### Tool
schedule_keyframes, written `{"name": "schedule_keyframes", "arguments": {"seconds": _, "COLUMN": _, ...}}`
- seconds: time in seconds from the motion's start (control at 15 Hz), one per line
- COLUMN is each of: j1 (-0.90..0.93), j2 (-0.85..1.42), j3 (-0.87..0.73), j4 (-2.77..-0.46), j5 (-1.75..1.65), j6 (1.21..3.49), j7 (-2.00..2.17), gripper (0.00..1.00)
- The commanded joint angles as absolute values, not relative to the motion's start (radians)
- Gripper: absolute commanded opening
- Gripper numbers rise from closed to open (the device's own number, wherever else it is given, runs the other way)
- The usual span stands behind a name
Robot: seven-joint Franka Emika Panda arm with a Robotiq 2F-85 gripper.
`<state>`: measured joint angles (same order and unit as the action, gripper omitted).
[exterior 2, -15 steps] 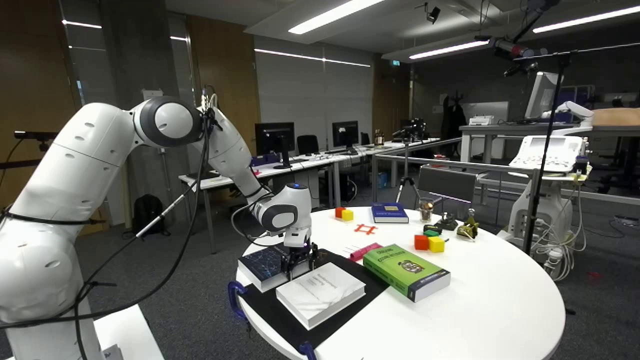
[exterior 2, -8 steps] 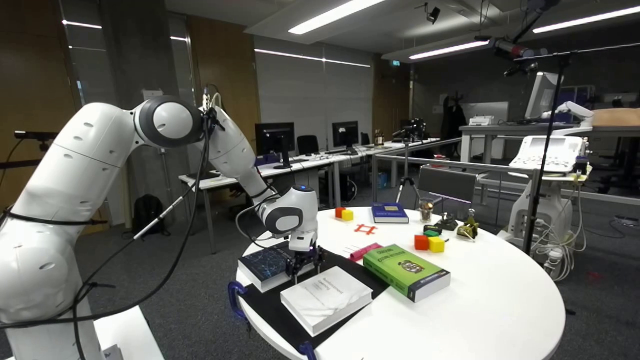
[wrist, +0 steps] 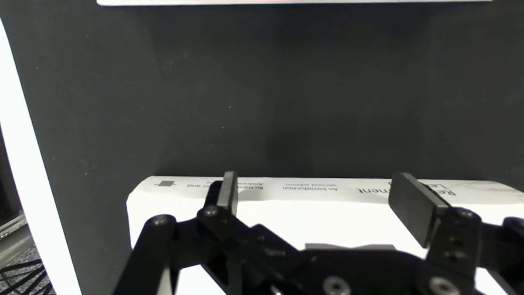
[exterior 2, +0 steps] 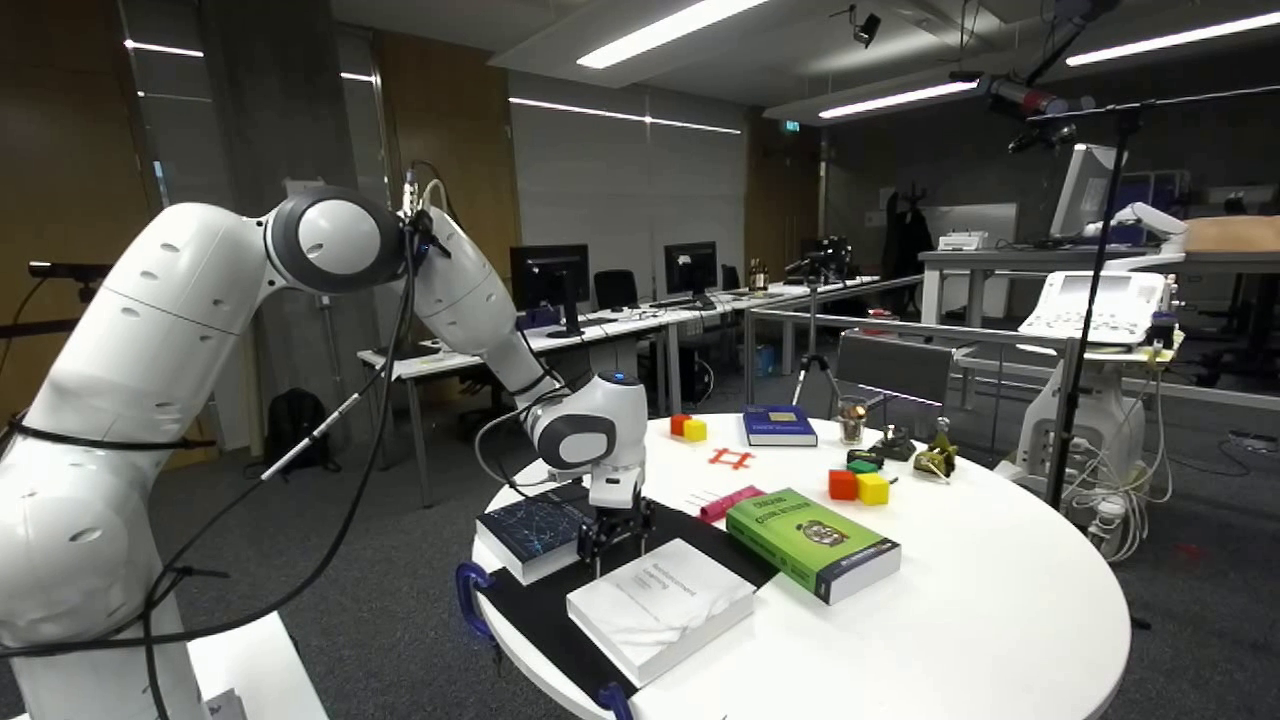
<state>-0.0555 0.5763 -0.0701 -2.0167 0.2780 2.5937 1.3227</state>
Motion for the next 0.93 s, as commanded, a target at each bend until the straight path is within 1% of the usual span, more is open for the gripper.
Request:
{"name": "schedule_keyframes", "arguments": {"seconds": 0.0, "j1": -0.077, "j2": 0.533, "j3": -0.087, "j4": -2.031, "j5": 0.293, "j6": 2.539, "j7": 1.253, "gripper": 1.0}}
{"name": "schedule_keyframes", "arguments": {"seconds": 0.53, "j1": -0.106, "j2": 0.527, "j3": -0.13, "j4": -2.019, "j5": 0.293, "j6": 2.53, "j7": 1.193, "gripper": 1.0}}
{"name": "schedule_keyframes", "arguments": {"seconds": 0.87, "j1": -0.074, "j2": 0.515, "j3": -0.124, "j4": -2.026, "j5": 0.285, "j6": 2.532, "j7": 1.201, "gripper": 1.0}}
